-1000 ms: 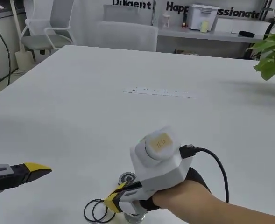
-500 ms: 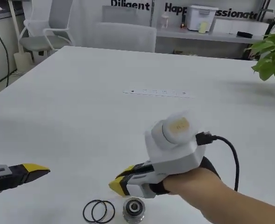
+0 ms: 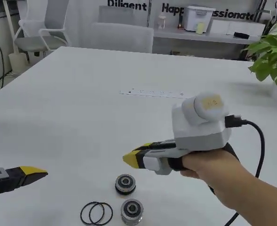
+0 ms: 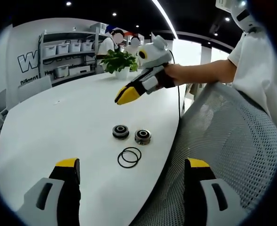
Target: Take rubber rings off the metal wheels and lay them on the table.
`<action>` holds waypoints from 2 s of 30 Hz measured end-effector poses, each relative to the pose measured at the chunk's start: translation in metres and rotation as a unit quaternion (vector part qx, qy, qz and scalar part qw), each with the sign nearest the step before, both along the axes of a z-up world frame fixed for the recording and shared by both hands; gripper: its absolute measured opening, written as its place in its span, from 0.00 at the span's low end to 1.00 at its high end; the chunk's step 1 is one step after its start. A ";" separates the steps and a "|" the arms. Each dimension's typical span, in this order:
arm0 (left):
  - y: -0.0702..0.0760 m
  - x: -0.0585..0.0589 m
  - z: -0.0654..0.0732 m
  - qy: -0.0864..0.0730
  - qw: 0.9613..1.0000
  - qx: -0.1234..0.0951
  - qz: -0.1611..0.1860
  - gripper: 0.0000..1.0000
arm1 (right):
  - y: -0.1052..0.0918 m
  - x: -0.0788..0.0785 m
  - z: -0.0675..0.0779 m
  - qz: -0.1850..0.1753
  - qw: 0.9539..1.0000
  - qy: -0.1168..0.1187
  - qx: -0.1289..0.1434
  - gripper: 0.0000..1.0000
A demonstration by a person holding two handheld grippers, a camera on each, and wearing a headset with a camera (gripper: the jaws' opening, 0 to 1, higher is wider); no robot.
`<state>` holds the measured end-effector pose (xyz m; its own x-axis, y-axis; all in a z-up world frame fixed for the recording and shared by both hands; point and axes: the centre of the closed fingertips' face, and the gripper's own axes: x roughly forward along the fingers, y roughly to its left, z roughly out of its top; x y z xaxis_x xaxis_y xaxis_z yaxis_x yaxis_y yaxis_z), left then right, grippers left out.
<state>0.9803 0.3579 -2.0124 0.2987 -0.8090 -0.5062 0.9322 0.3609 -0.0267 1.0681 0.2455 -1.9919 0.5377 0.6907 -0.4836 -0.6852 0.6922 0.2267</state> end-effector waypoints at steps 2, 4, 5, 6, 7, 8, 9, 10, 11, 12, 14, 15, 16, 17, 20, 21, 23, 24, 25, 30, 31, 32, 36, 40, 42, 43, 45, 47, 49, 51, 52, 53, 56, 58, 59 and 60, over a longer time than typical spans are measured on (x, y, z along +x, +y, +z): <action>0.000 0.000 0.000 0.000 1.000 0.000 -0.001 0.90 | -0.006 0.003 0.003 -0.012 1.000 0.001 0.007 0.13; 0.000 -0.001 0.000 0.000 1.000 0.001 -0.002 0.90 | -0.010 0.003 0.006 -0.019 1.000 0.001 0.012 0.13; 0.000 -0.001 0.000 0.000 1.000 0.001 -0.002 0.90 | -0.012 0.004 0.006 -0.021 1.000 0.001 0.013 0.13; -0.001 -0.001 0.000 0.000 1.000 0.000 -0.003 0.90 | -0.016 0.004 0.006 -0.029 0.999 0.001 0.016 0.13; -0.001 -0.001 0.000 -0.001 1.000 -0.001 -0.004 0.90 | -0.021 0.005 0.007 -0.036 0.999 0.001 0.019 0.12; -0.001 -0.001 0.001 -0.001 1.000 -0.002 -0.004 0.90 | -0.025 0.006 0.006 -0.042 0.999 0.003 0.022 0.12; -0.001 0.000 0.001 -0.001 1.000 -0.004 -0.003 0.90 | -0.028 0.007 0.005 -0.045 0.999 0.004 0.023 0.12; -0.001 0.000 0.001 -0.001 1.000 -0.005 -0.003 0.90 | -0.031 0.009 0.003 -0.049 0.999 0.006 0.023 0.12; -0.001 0.000 0.002 -0.002 1.000 -0.006 -0.003 0.90 | -0.034 0.010 0.001 -0.052 0.998 0.006 0.022 0.12; -0.001 0.000 0.002 -0.002 1.000 -0.007 -0.003 0.90 | -0.036 0.011 -0.001 -0.055 0.998 0.008 0.020 0.13; -0.002 0.000 0.004 -0.005 1.000 -0.009 -0.004 0.90 | -0.043 0.012 -0.008 -0.059 0.998 0.013 0.017 0.13; -0.003 0.001 0.007 -0.015 1.000 -0.010 -0.008 0.90 | -0.044 0.011 -0.011 -0.059 0.998 0.016 0.017 0.13; -0.003 0.001 0.009 -0.020 1.000 -0.011 -0.011 0.90 | -0.045 0.010 -0.012 -0.058 0.998 0.018 0.017 0.13; -0.004 0.001 0.010 -0.021 1.000 -0.011 -0.013 0.90 | -0.046 0.008 -0.014 -0.056 0.998 0.019 0.016 0.13; -0.007 0.001 0.016 -0.027 0.999 -0.008 -0.026 0.90 | -0.045 0.004 -0.023 -0.039 0.999 0.022 0.002 0.12; -0.008 0.003 0.018 -0.029 0.999 -0.008 -0.026 0.90 | -0.045 0.004 -0.025 -0.035 0.999 0.021 -0.001 0.12; -0.014 0.004 0.025 -0.037 0.999 -0.012 -0.037 0.90 | -0.042 0.002 -0.028 -0.022 1.000 0.020 -0.009 0.12; -0.017 0.004 0.029 -0.041 0.998 -0.015 -0.041 0.90 | -0.041 0.001 -0.030 -0.017 1.000 0.019 -0.013 0.12; -0.018 0.005 0.032 -0.043 0.998 -0.017 -0.043 0.90 | -0.040 -0.001 -0.032 -0.010 1.000 0.018 -0.018 0.12; -0.026 0.017 0.050 -0.064 0.996 -0.017 -0.055 0.90 | -0.035 -0.009 -0.045 0.020 0.999 0.021 -0.044 0.12; -0.027 0.019 0.052 -0.068 0.996 -0.015 -0.057 0.90 | -0.034 -0.011 -0.048 0.025 0.998 0.023 -0.046 0.12; -0.028 0.022 0.056 -0.074 0.995 -0.013 -0.060 0.90 | -0.034 -0.011 -0.049 0.026 0.998 0.025 -0.049 0.12; -0.036 0.029 0.066 -0.089 0.993 -0.011 -0.073 0.89 | -0.033 -0.014 -0.054 0.033 0.997 0.028 -0.058 0.12; -0.045 0.037 0.072 -0.101 0.991 -0.005 -0.090 0.87 | -0.035 -0.015 -0.058 0.037 0.997 0.030 -0.068 0.11; -0.051 0.041 0.074 -0.108 0.989 -0.001 -0.100 0.85 | -0.036 -0.015 -0.059 0.036 0.997 0.032 -0.068 0.12; -0.054 0.042 0.075 -0.111 0.988 0.000 -0.103 0.84 | -0.036 -0.015 -0.059 0.036 0.997 0.032 -0.067 0.11; -0.060 0.047 0.078 -0.112 0.988 0.000 -0.109 0.83 | -0.036 -0.015 -0.059 0.036 0.997 0.033 -0.067 0.11; -0.066 0.051 0.080 -0.116 0.987 -0.002 -0.114 0.82 | -0.035 -0.015 -0.059 0.037 0.996 0.033 -0.068 0.11; -0.074 0.056 0.083 -0.119 0.985 -0.006 -0.121 0.82 | -0.035 -0.015 -0.059 0.037 0.997 0.033 -0.067 0.11; -0.080 0.061 0.085 -0.120 0.985 -0.009 -0.126 0.82 | -0.035 -0.015 -0.059 0.037 0.997 0.032 -0.067 0.11; -0.085 0.064 0.085 -0.120 0.984 -0.011 -0.129 0.81 | -0.034 -0.015 -0.059 0.038 0.997 0.031 -0.066 0.11; -0.087 0.066 0.085 -0.121 0.984 -0.012 -0.131 0.81 | -0.034 -0.015 -0.059 0.038 0.997 0.031 -0.065 0.12; -0.095 0.074 0.083 -0.121 0.983 -0.015 -0.134 0.80 | -0.035 -0.014 -0.058 0.037 0.997 0.032 -0.063 0.12; -0.100 0.079 0.080 -0.122 0.984 -0.018 -0.132 0.78 | -0.035 -0.014 -0.059 0.036 0.997 0.033 -0.062 0.12; -0.101 0.081 0.078 -0.122 0.984 -0.018 -0.131 0.76 | -0.036 -0.014 -0.060 0.035 0.997 0.035 -0.062 0.12; -0.103 0.084 0.075 -0.122 0.984 -0.018 -0.129 0.74 | -0.036 -0.014 -0.061 0.035 0.997 0.036 -0.062 0.12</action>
<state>1.0643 0.2544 -1.9373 0.1906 -0.8896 -0.4151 0.9728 0.1145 0.2014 1.0539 0.2097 -2.0525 0.4514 0.6575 -0.6032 -0.7177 0.6693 0.1925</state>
